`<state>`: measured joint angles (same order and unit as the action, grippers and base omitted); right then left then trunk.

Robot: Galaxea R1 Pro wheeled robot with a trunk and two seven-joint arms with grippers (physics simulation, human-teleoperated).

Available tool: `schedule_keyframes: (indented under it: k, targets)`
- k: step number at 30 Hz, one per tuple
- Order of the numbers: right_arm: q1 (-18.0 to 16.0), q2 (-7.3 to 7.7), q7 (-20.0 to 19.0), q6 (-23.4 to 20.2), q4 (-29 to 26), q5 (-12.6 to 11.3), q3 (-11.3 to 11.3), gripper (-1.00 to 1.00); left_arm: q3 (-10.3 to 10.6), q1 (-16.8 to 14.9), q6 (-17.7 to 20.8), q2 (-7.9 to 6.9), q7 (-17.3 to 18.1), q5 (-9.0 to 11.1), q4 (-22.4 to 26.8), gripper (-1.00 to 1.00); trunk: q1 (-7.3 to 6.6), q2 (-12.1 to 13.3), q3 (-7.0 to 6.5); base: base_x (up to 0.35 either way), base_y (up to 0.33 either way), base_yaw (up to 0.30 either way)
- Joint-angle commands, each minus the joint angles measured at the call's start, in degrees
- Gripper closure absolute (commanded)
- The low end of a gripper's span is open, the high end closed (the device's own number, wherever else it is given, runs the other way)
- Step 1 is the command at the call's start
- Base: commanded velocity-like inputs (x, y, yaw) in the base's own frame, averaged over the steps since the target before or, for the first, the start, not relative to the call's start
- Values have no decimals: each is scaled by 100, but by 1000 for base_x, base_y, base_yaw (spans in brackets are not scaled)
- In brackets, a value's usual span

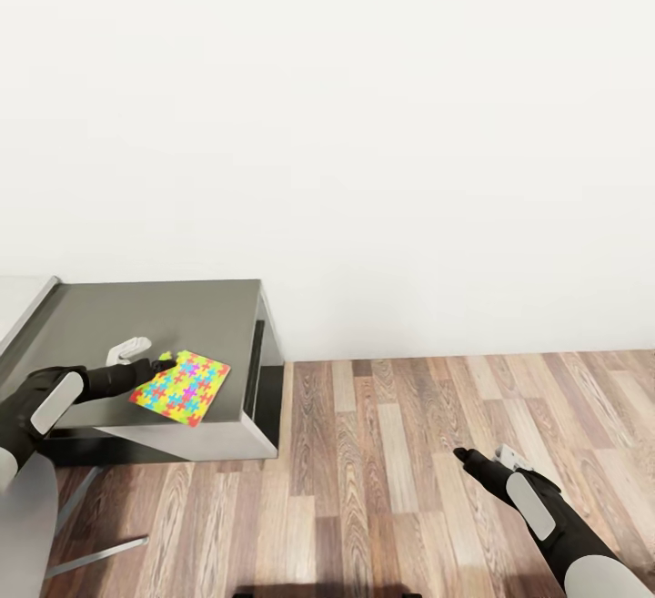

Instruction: Put all the toys in the child's room - the three board games (two on the bed and one on the table), the two jigsaw puzzles on the table, and the tennis ball on the table - inside the toy box on the table in the child's room.

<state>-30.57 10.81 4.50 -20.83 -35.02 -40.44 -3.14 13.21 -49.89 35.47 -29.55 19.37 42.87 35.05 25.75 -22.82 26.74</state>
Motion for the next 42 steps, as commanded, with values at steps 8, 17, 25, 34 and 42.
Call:
schedule_keyframes:
  k: [8, 17, 25, 34, 42]
  targets:
    - [-1, 0, 42, -27, -14, -60, -2, -100, 24, -9, 19, -7, 5, 20, 2, -100, 3, -10, -2, -1, -11, -119]
    - [-1, 0, 42, -26, -14, -60, -2, -100, 24, -3, 21, -7, 179, 20, 2, -100, 3, -10, -5, -13, -46, -17]
    - [-1, 0, 42, -26, -14, -60, -2, -100, 24, -6, 21, -8, 198, 20, 2, -100, 3, -10, -10, -1, -1, -17]
    - [-1, 0, 42, -26, -14, -60, -2, -100, 24, -8, 21, -7, 199, 20, 2, -100, 3, -10, -31, -34, -19, -77]
    - [-1, 0, 42, -26, -14, -60, -2, -100, 24, -5, 30, -10, 206, 20, 2, -100, 3, -10, -34, -48, -8, -10]
